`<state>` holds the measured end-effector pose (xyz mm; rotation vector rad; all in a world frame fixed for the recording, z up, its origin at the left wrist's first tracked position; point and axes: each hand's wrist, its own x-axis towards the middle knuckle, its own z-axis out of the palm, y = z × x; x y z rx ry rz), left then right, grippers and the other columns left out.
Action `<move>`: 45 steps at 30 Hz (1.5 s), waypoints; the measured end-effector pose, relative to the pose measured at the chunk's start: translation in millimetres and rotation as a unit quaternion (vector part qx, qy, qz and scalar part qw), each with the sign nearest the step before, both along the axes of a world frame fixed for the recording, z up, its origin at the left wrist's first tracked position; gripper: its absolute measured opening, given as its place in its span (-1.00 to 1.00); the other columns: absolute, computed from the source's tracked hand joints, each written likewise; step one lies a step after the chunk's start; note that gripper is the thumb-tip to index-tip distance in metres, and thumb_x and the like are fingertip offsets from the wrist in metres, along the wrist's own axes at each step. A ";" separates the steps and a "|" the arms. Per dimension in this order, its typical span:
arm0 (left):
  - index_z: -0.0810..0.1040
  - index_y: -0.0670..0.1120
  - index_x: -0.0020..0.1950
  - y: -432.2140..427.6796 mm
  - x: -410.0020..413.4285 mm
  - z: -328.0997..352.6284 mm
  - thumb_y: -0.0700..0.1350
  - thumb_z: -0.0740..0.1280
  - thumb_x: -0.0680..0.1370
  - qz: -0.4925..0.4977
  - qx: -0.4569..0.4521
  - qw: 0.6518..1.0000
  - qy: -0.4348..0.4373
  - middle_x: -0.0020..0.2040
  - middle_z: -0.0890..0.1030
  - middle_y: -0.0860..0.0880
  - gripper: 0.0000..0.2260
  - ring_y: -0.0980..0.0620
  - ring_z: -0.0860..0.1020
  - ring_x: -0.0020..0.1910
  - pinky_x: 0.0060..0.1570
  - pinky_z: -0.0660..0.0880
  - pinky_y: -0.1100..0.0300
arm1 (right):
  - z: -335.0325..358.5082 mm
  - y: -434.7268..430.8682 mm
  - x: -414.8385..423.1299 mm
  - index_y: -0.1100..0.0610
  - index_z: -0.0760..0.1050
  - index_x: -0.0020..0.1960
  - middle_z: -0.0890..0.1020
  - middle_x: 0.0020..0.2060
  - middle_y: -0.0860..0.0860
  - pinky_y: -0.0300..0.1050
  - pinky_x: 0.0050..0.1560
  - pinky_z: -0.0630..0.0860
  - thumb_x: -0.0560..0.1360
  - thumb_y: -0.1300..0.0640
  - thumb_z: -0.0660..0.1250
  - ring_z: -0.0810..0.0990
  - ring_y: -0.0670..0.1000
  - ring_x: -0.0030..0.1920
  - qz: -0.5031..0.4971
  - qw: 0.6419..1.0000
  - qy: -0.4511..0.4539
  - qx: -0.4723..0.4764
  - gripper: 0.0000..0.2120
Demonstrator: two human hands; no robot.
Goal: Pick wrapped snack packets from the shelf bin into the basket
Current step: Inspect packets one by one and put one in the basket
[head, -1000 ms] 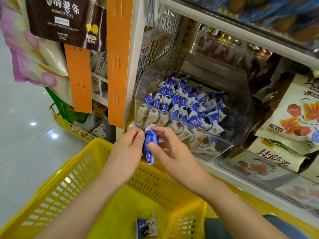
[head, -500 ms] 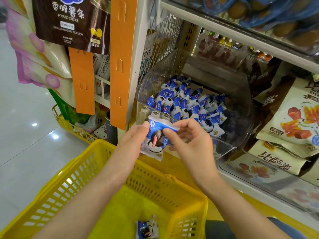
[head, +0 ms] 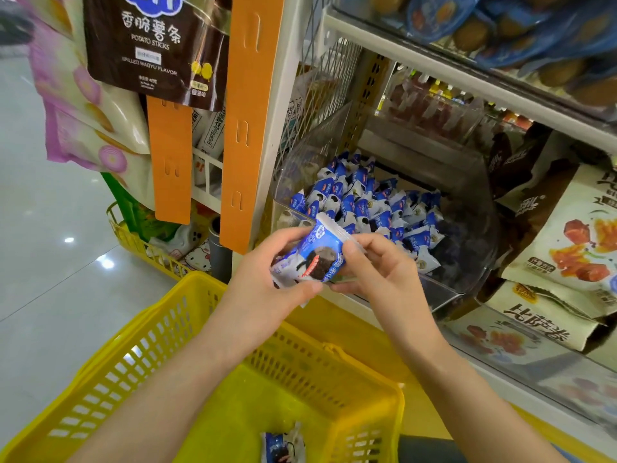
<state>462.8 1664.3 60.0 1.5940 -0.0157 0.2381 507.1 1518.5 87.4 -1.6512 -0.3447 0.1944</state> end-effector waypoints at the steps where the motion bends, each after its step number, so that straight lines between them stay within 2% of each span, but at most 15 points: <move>1: 0.47 0.21 0.08 -0.4 -0.2 0.3 -0.22 0.45 0.39 0.010 0.003 1.000 0.003 -0.02 0.60 0.21 -0.59 0.28 0.58 -0.02 -0.18 0.48 0.43 | -1.1 0.6 -0.6 0.21 0.52 -0.06 0.65 -0.22 0.06 -0.24 -0.30 0.59 0.52 0.17 0.25 0.63 -0.10 -0.26 0.002 1.000 -0.012 -0.012 -0.88; 5: 0.50 0.12 0.09 -0.7 2.0 1.8 -0.05 0.43 0.39 0.043 0.041 0.998 0.026 -0.06 0.59 0.17 -0.70 0.31 0.56 -0.13 -0.25 0.46 0.48 | -3.7 2.2 -3.2 0.10 0.54 -0.12 0.64 -0.24 0.09 -0.27 -0.35 0.55 0.51 0.13 0.28 0.62 -0.05 -0.27 -0.008 0.996 -0.069 -0.059 -0.91; 9: 0.51 0.01 0.14 -1.5 7.7 4.5 -0.02 0.39 0.43 0.027 0.087 0.994 0.054 -0.02 0.62 0.06 -0.71 0.16 0.57 -0.10 -0.12 0.52 0.25 | -1.7 -0.2 -4.1 0.08 0.53 -0.06 0.64 -0.21 0.02 -0.28 -0.30 0.55 0.51 0.06 0.24 0.62 -0.04 -0.23 -0.015 0.993 -0.096 -0.065 -0.86; 12: 0.49 0.00 0.13 -2.3 13.1 7.9 -0.03 0.37 0.46 0.040 0.058 0.996 0.059 -0.02 0.61 0.06 -0.73 0.20 0.56 -0.14 -0.23 0.47 0.36 | 8.4 -4.0 7.3 -0.06 0.50 0.00 0.63 -0.16 -0.13 -0.29 -0.17 0.56 0.48 -0.05 0.16 0.62 -0.15 -0.15 -0.040 0.983 -0.150 -0.103 -0.80; 14: 0.47 0.03 0.13 -3.2 18.6 12.0 -0.01 0.37 0.46 0.043 0.015 0.997 0.058 -0.03 0.60 0.10 -0.74 0.25 0.56 -0.13 -0.25 0.47 0.43 | 17.7 -9.3 25.7 -0.12 0.49 0.00 0.63 -0.13 -0.16 -0.34 -0.10 0.54 0.53 -0.01 0.17 0.61 -0.19 -0.10 -0.073 0.967 -0.197 -0.145 -0.86; 16: 0.48 0.09 0.07 -3.4 23.7 16.7 0.03 0.35 0.46 0.039 -0.044 0.996 0.069 -0.08 0.61 0.13 -0.79 0.26 0.57 -0.14 -0.26 0.48 0.42 | 24.6 -17.0 52.9 -0.15 0.47 -0.03 0.61 -0.11 -0.18 -0.43 -0.13 0.49 0.55 0.05 0.20 0.58 -0.22 -0.10 -0.108 0.935 -0.239 -0.239 -0.88; 18: 0.51 0.12 -0.01 -2.9 28.6 20.4 0.03 0.35 0.46 0.035 -0.123 0.989 0.075 -0.10 0.63 0.10 -0.87 0.21 0.59 -0.13 -0.19 0.50 0.36 | 29.2 -26.3 87.1 -0.06 0.48 0.02 0.61 -0.05 -0.07 -0.38 -0.19 0.42 0.55 0.09 0.23 0.53 -0.18 -0.16 -0.136 0.891 -0.232 -0.365 -0.91; 21: 0.51 0.11 -0.03 -2.4 37.3 25.0 0.01 0.35 0.48 0.030 -0.189 0.979 0.073 -0.07 0.65 0.05 -0.91 0.15 0.61 -0.10 -0.12 0.53 0.30 | 30.6 -37.6 132.9 0.15 0.44 0.20 0.57 -0.01 0.11 -0.19 -0.22 0.37 0.56 0.11 0.24 0.50 -0.03 -0.19 -0.145 0.808 -0.103 -0.562 -0.76; 23: 0.51 0.10 -0.04 -2.9 43.0 27.5 0.00 0.36 0.48 0.029 -0.217 0.973 0.075 -0.06 0.64 0.04 -0.91 0.14 0.61 -0.09 -0.08 0.54 0.24 | 29.1 -41.3 149.6 0.24 0.46 0.15 0.57 -0.01 0.18 -0.17 -0.21 0.37 0.55 0.14 0.26 0.53 0.08 -0.12 -0.155 0.773 -0.039 -0.614 -0.77; 26: 0.50 0.07 -0.01 -4.4 49.1 27.5 0.01 0.36 0.47 0.021 -0.241 0.967 0.080 -0.06 0.65 0.04 -0.87 0.16 0.62 -0.11 -0.13 0.54 0.27 | 21.8 -45.5 164.6 0.31 0.50 -0.09 0.56 -0.03 0.25 -0.15 -0.15 0.34 0.56 0.24 0.21 0.55 0.21 0.07 -0.146 0.723 -0.036 -0.674 -0.85; 29: 0.49 0.10 -0.01 -4.1 53.2 25.9 0.04 0.36 0.47 0.020 -0.254 0.963 0.086 -0.11 0.65 0.09 -0.87 0.22 0.62 -0.19 -0.26 0.50 0.38 | 18.1 -45.5 172.5 0.36 0.50 0.08 0.56 0.11 0.27 -0.10 -0.03 0.42 0.57 0.27 0.16 0.53 0.20 0.14 -0.134 0.680 -0.029 -0.720 -0.79; 33: 0.48 0.10 0.01 -0.7 58.0 25.8 0.03 0.35 0.47 0.022 -0.272 0.958 0.091 -0.10 0.65 0.07 -0.86 0.18 0.63 -0.16 -0.23 0.51 0.33 | 19.9 -44.8 182.5 0.36 0.50 0.11 0.55 0.15 0.25 -0.11 0.03 0.44 0.56 0.26 0.18 0.55 0.16 0.14 -0.125 0.675 -0.011 -0.728 -0.78; 37: 0.47 0.07 0.06 0.6 60.0 25.6 0.00 0.35 0.48 0.022 -0.277 0.956 0.092 -0.08 0.64 0.07 -0.82 0.19 0.62 -0.14 -0.24 0.51 0.36 | 21.1 -42.3 185.6 0.30 0.49 0.07 0.54 0.17 0.24 -0.20 -0.15 0.32 0.54 0.18 0.27 0.54 0.12 0.09 -0.112 0.669 0.013 -0.735 -0.80; 41: 0.47 0.06 0.10 -0.6 61.3 25.8 0.01 0.35 0.48 0.017 -0.263 0.960 0.094 -0.07 0.64 0.09 -0.78 0.24 0.62 -0.16 -0.32 0.49 0.43 | 23.1 -45.8 185.4 0.20 0.43 -0.27 0.57 -0.12 0.19 -0.16 -0.14 0.39 0.50 0.18 0.33 0.55 0.13 -0.02 -0.132 0.705 0.010 -0.697 -0.81; 45: 0.49 0.03 -0.03 -1.9 60.3 25.7 -0.03 0.32 0.51 0.013 -0.246 0.964 0.095 -0.27 0.63 0.18 -0.92 0.36 0.56 -0.33 -0.44 0.40 0.52 | 31.8 -47.2 178.6 0.29 0.50 0.10 0.57 0.04 0.24 -0.17 -0.11 0.43 0.55 0.25 0.21 0.56 0.18 0.03 -0.177 0.718 -0.079 -0.669 -0.82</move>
